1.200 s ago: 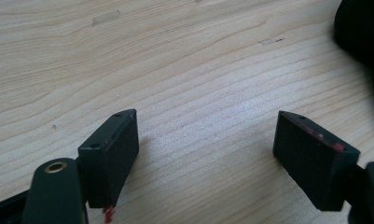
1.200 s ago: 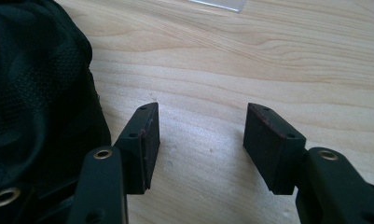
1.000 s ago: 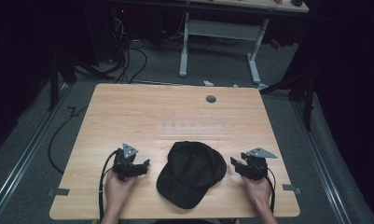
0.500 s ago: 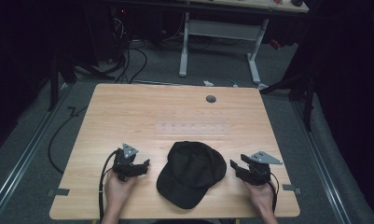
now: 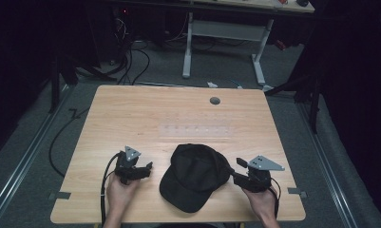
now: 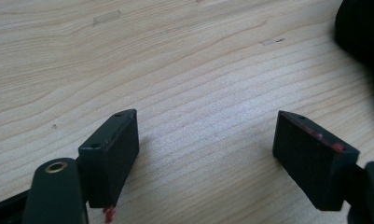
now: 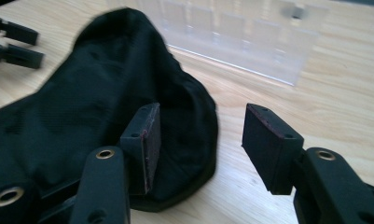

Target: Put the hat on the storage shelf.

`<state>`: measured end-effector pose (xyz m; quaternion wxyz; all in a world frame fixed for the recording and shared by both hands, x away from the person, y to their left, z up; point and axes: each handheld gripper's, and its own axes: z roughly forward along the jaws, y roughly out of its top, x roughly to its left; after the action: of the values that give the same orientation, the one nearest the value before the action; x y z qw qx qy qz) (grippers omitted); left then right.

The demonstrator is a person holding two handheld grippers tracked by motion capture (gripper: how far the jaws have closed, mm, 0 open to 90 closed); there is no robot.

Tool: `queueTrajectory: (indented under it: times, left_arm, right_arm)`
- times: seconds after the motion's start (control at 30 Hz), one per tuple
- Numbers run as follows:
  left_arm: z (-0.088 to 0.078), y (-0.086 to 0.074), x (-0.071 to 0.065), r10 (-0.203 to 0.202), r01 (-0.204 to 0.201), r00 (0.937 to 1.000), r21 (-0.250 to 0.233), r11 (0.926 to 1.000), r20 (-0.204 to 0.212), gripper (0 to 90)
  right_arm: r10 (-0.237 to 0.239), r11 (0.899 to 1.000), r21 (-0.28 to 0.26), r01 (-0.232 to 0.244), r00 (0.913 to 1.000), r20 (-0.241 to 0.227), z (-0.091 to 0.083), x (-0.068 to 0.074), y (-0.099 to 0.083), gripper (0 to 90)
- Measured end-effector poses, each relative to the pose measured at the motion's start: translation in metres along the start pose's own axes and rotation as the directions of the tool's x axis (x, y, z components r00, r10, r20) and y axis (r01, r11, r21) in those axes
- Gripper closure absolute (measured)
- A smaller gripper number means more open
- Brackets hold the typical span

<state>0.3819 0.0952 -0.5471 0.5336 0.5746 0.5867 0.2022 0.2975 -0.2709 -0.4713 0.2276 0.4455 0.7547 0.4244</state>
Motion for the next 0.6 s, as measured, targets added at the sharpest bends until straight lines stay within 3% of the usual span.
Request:
queueTrajectory:
  times: [0.27, 0.6]
  left_arm:
    - [0.0, 0.0, 0.0, -0.001, 0.001, 1.0, -0.001, 1.0, -0.001, 22.8]
    - [0.0, 0.0, 0.0, -0.001, 0.001, 1.0, 0.0, 1.0, -0.001, 22.9]
  right_arm:
    - [0.019, 1.0, 0.013, -0.018, 0.9975, -0.068, 0.004, 0.012, 0.013, 47.1]
    - [0.012, 0.998, 0.063, -0.007, 0.9967, -0.08, 0.022, 0.018, 0.021, 49.4]
